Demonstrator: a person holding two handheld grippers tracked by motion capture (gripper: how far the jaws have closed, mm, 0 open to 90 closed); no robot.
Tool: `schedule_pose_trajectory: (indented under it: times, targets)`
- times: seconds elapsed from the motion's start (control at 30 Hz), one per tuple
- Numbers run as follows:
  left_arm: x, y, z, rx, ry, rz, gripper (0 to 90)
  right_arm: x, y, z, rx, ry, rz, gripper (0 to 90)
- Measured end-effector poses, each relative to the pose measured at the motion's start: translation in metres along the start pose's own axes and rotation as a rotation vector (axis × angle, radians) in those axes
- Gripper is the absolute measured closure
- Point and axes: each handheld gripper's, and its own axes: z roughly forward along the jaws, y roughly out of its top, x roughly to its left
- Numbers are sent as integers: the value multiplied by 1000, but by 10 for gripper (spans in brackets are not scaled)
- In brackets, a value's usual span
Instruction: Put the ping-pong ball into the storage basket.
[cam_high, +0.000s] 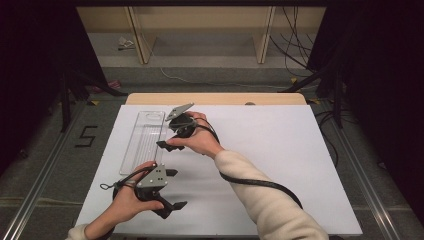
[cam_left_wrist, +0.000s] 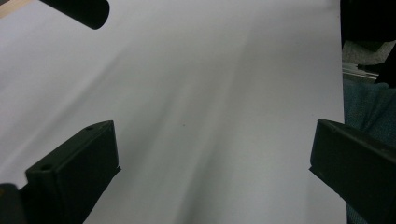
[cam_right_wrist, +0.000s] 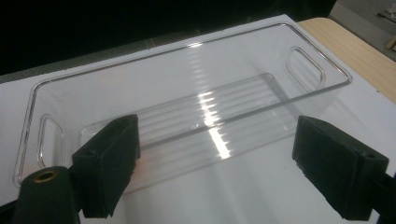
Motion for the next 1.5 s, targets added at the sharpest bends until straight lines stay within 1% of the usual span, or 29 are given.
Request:
schedule_pose_trajectory:
  times: [0.37, 0.73, 0.77, 1.33, 1.5]
  targets:
    - [0, 0, 0, 3, 3, -1, 6, -4, -9, -16, 7, -16, 1, 162]
    - [0, 0, 1, 1, 2, -1, 6, -5, -20, -31, 10, -34, 9, 162]
    - [0, 0, 0, 3, 1, -1, 6, -6, -21, -32, 11, -36, 5, 162]
    - [0, 0, 1, 1, 5, -2, 6, -10, -38, -56, 8, -66, 22, 163]
    - [0, -1, 1, 2, 3, -5, 6, -10, -45, -62, 13, -70, 30, 162]
